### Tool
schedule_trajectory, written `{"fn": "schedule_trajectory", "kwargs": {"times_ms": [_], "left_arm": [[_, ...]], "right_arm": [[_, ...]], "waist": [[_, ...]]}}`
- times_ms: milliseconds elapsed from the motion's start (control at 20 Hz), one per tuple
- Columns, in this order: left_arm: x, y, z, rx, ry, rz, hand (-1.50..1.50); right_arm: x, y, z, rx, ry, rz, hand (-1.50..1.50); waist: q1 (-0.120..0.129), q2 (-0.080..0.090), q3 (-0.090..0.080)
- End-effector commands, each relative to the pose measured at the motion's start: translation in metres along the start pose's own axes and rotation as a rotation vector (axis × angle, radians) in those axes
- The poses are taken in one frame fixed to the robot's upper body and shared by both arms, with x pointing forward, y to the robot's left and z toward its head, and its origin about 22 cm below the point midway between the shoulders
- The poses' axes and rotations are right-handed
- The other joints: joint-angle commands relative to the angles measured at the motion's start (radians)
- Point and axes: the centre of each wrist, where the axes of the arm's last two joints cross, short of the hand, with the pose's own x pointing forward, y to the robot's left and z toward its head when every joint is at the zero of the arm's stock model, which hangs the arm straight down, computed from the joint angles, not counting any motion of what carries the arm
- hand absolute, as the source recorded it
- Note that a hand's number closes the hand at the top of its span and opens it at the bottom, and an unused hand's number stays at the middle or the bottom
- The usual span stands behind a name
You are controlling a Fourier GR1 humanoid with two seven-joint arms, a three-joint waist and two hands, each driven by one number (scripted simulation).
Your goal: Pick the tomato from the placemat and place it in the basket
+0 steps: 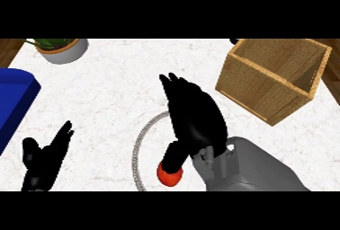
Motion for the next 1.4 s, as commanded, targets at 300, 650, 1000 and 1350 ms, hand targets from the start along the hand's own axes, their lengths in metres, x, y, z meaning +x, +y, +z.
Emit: {"fn": "schedule_trajectory", "kwargs": {"times_ms": [300, 650, 1000, 1350], "left_arm": [[-0.031, -0.012, 0.013, -0.018, 0.149, 0.017, 0.00], [-0.027, -0.008, 0.008, -0.013, 0.128, -0.004, 0.00], [-0.033, -0.011, 0.013, -0.033, 0.128, -0.009, 0.00], [-0.033, -0.009, 0.007, -0.024, 0.143, 0.016, 0.00]], "right_arm": [[0.000, -0.009, 0.021, 0.058, 0.189, 0.080, -1.50], [-0.003, 0.007, 0.029, 0.051, 0.197, 0.066, -1.50], [0.000, 0.047, 0.021, 0.091, 0.267, 0.105, -1.50], [-0.020, 0.063, 0.029, 0.101, 0.277, 0.090, -1.50]], "waist": [[0.009, 0.020, -0.009], [0.020, 0.028, -0.009], [0.039, 0.031, -0.010], [0.039, 0.036, -0.008]]}}
